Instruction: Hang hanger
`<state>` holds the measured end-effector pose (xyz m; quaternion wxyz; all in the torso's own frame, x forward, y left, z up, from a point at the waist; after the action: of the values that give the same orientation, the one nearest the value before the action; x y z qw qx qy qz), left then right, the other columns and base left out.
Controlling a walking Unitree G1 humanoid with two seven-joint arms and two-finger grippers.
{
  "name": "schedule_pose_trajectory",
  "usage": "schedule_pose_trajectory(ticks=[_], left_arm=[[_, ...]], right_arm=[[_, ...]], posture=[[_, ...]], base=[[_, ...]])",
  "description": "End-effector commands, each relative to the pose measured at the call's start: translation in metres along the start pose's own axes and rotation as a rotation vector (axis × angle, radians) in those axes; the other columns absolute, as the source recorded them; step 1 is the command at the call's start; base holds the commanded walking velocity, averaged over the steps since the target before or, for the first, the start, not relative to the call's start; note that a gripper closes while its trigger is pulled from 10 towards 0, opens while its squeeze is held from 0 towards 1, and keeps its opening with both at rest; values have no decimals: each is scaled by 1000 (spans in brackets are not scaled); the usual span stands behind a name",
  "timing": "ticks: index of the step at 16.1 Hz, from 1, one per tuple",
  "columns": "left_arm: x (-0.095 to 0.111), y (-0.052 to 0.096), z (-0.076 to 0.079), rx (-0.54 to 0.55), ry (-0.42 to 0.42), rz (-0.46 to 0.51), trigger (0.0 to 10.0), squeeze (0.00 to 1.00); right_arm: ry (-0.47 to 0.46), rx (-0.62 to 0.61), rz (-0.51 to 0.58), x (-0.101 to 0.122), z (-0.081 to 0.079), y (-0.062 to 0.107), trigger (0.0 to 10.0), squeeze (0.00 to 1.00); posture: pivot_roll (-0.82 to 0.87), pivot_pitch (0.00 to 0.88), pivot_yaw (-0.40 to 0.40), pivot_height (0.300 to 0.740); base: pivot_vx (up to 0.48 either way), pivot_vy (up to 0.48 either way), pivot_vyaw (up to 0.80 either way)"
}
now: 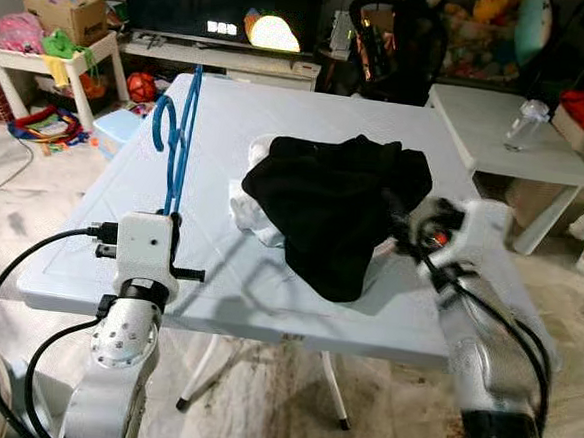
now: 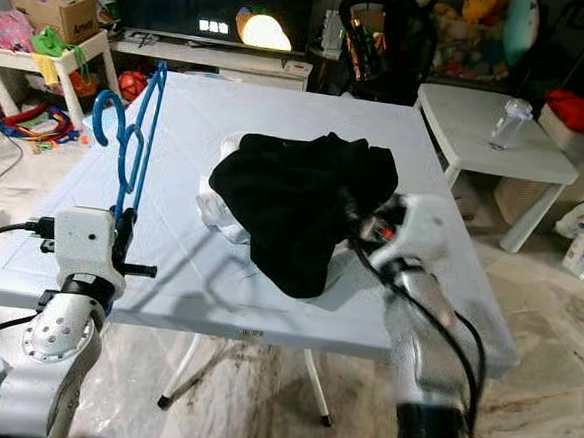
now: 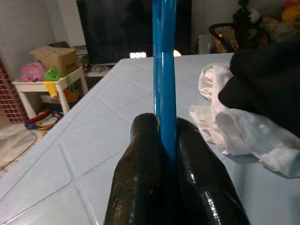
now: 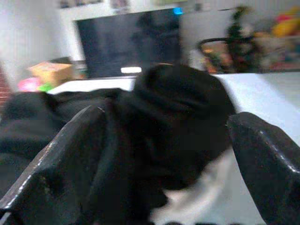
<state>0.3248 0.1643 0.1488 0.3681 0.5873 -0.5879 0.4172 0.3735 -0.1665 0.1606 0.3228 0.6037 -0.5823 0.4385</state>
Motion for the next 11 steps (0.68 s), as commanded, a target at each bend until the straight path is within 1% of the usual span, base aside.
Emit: schedule_pose_trajectory(ticks=[1, 3, 5, 6, 7, 11], left_arm=[[2, 0, 7, -26, 7, 8, 10000, 0], [3, 0, 12, -43, 14, 13, 10000, 0], [2, -1, 16, -56, 10, 7, 10000, 0], [0, -1, 18, -58, 10, -3, 10000, 0], [1, -1, 19, -59, 10, -2, 10000, 0], [1, 0, 19, -61, 8, 2, 10000, 0]], right_arm=[[55, -37, 28, 9, 5, 5, 10000, 0], [83, -21, 19, 8, 3, 7, 10000, 0], [107, -26, -6, 7, 5, 3, 10000, 0], [109, -12, -25, 4, 3, 2, 10000, 0], [98, -5, -22, 5, 2, 2, 10000, 0], [92, -13, -50, -3, 2, 2, 10000, 0]], posture=[[140, 0, -49, 740], [128, 0, -53, 740], [126, 0, -59, 740], [126, 0, -61, 740], [127, 0, -62, 740], [131, 0, -63, 740]], base=[[0, 0, 0], [0, 0, 0], [0, 0, 0], [-334, 0, 0], [-356, 0, 0], [-353, 0, 0]])
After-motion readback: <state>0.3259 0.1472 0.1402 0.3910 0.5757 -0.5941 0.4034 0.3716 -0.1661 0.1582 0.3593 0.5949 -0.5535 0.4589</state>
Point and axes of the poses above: a point about 5 cm out from each wrist's last joint towards the gripper, its own y axis pointing back from the gripper into the wrist, its own x axis along the axis of the wrist's last joint, z = x × y, the point moved 6 cm from there along -y, pointing out of the wrist towards the gripper, and after that the axes turned 15 degrees about -y, right-handed, at the moved point
